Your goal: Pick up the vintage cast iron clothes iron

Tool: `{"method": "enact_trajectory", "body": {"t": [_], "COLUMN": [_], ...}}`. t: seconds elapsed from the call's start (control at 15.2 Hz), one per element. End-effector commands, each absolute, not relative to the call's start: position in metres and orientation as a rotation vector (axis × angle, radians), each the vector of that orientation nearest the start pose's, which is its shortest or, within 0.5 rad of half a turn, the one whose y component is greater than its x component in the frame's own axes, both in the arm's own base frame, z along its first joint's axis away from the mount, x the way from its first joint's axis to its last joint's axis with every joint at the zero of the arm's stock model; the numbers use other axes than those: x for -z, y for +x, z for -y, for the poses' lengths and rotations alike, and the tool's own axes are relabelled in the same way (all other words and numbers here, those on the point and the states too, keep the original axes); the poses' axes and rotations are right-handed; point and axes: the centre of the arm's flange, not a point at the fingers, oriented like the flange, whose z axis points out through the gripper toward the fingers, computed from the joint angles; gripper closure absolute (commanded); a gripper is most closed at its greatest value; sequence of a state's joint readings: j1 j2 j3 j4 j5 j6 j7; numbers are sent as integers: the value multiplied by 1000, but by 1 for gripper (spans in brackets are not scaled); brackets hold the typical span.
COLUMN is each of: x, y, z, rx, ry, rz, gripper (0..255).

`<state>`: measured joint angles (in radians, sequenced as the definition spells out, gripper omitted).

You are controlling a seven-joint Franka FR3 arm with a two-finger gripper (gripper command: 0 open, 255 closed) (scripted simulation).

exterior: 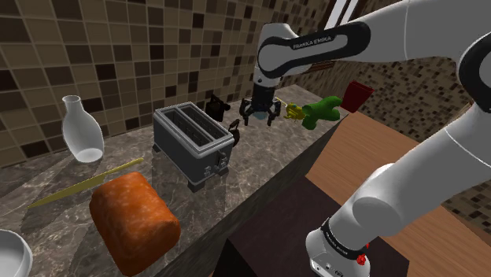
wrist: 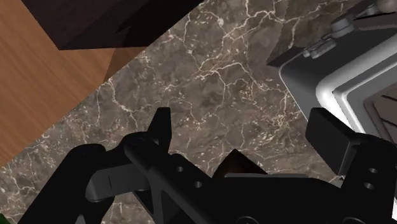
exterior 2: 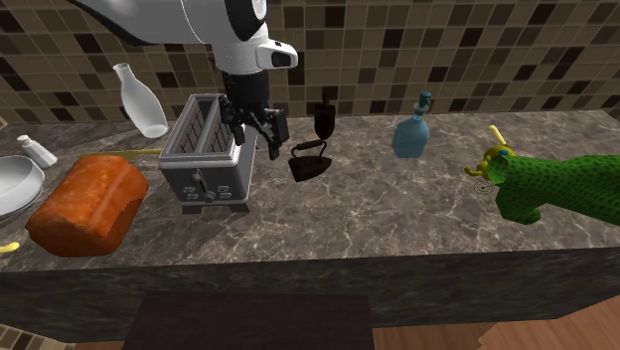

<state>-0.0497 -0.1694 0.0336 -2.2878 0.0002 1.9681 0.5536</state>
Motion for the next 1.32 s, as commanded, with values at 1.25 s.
{"method": "enact_trajectory", "body": {"t": [1.25], "x": [-267], "y": [642], "z": [74], "rx": [-154], "ry": [-2779], "rz": [-1459], "gripper": [0]}}
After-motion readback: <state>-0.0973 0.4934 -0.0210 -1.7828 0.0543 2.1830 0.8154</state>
